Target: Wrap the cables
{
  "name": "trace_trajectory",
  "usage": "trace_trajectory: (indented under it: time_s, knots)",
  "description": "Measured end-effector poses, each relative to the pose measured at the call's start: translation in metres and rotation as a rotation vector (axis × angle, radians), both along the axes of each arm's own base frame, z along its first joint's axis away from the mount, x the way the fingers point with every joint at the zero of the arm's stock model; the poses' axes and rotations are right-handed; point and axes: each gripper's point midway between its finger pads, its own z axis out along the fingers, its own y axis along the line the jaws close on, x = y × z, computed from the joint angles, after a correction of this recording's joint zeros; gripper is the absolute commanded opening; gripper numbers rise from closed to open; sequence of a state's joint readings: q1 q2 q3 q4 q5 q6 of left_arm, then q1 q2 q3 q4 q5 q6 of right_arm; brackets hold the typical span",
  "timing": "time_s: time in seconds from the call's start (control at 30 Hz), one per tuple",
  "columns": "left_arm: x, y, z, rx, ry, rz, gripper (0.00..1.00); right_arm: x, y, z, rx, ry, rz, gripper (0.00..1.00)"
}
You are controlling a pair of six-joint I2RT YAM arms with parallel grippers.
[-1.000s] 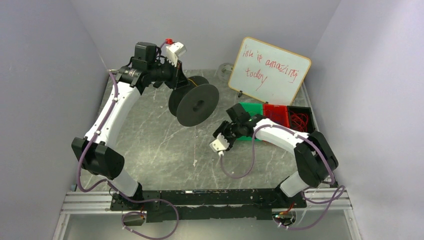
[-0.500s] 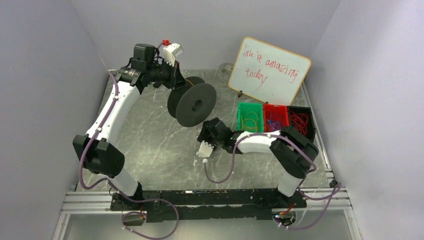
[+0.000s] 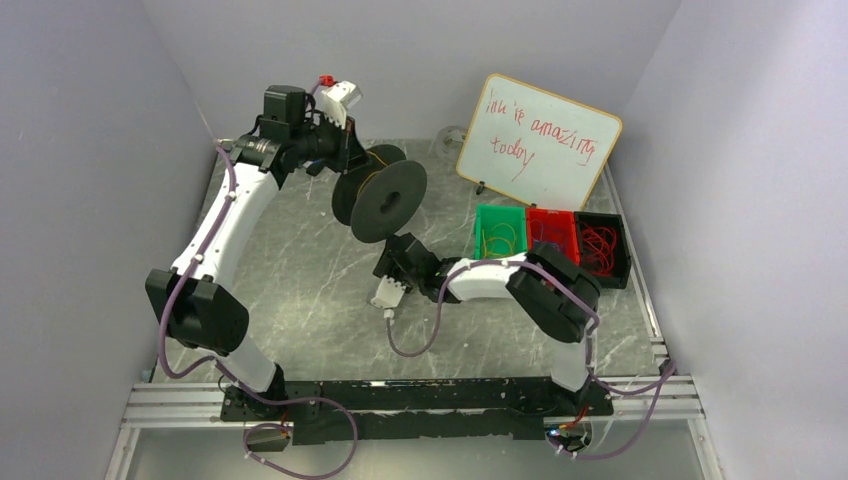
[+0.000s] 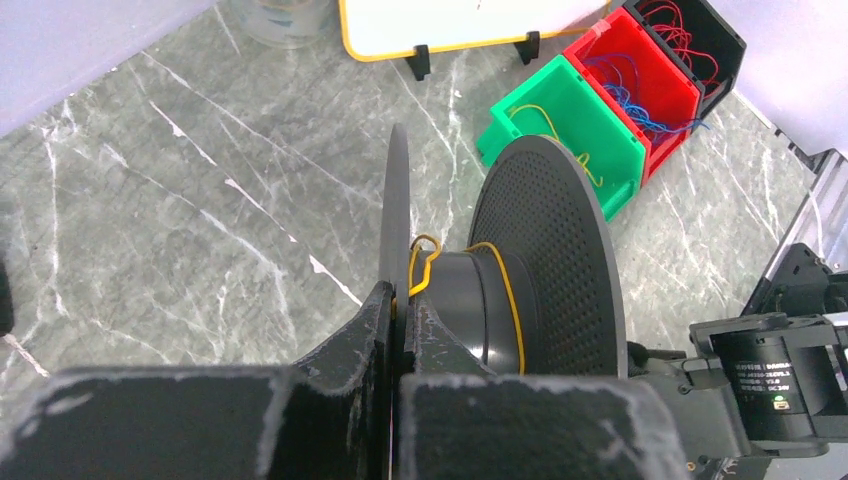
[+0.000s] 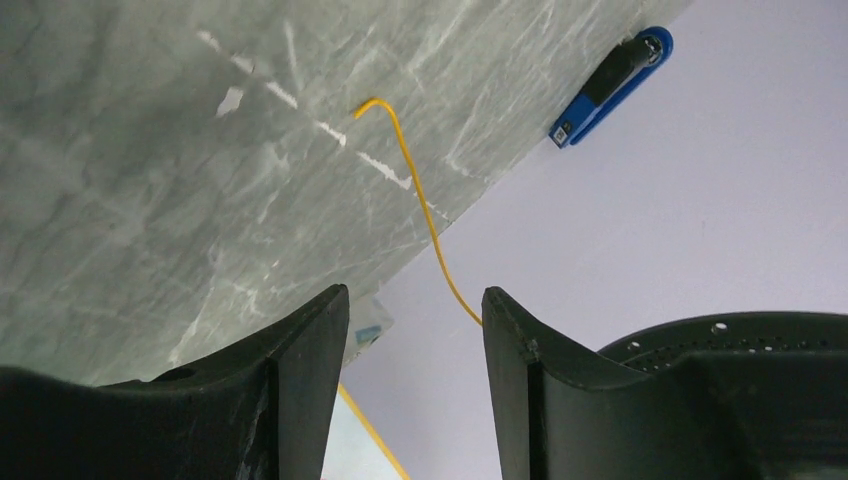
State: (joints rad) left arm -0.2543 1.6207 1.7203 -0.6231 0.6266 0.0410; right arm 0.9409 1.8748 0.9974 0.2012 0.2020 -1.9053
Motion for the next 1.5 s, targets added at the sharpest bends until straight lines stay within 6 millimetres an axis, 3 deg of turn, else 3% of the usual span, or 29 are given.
trace_trajectory:
  time_s: [0.3, 0.7, 0.8, 0.87, 0.93, 1.07, 1.2, 1.4, 1.5]
  knots:
    - [0.006, 0.003, -0.003, 0.006, -0.019, 0.022, 0.03, 0.015, 0.015, -0.02, -0.038, 0.026, -0.011, 0.56]
    - [0.003, 0.004, 0.002, -0.009, -0.02, 0.024, 0.03, 0.023, 0.018, -0.018, -0.012, -0.01, -0.028, 0.55]
    - [0.003, 0.006, 0.003, -0.022, -0.01, 0.029, 0.03, 0.027, 0.016, -0.015, -0.004, -0.03, -0.035, 0.41]
    - [0.004, 0.01, 0.003, -0.032, 0.0, 0.037, 0.03, 0.031, 0.014, -0.011, 0.0, -0.047, -0.042, 0.13]
    - [0.0, 0.01, 0.003, -0.06, 0.038, 0.034, 0.02, 0.037, 0.011, -0.007, 0.005, -0.067, -0.053, 0.0]
    - [-0.007, 0.007, 0.005, -0.101, 0.086, 0.017, 0.02, 0.045, 0.006, -0.003, 0.022, -0.083, -0.074, 0.0]
    - [-0.007, 0.009, 0.004, -0.113, 0.105, 0.029, 0.03, 0.041, -0.002, -0.012, 0.012, -0.07, -0.076, 0.0]
    - [0.005, 0.02, -0.007, -0.073, 0.104, 0.115, 0.03, 0.014, -0.017, -0.028, -0.038, 0.125, -0.067, 0.0]
    - [0.012, 0.03, -0.022, -0.034, 0.115, 0.18, 0.03, -0.003, -0.012, -0.023, -0.032, 0.305, -0.05, 0.0]
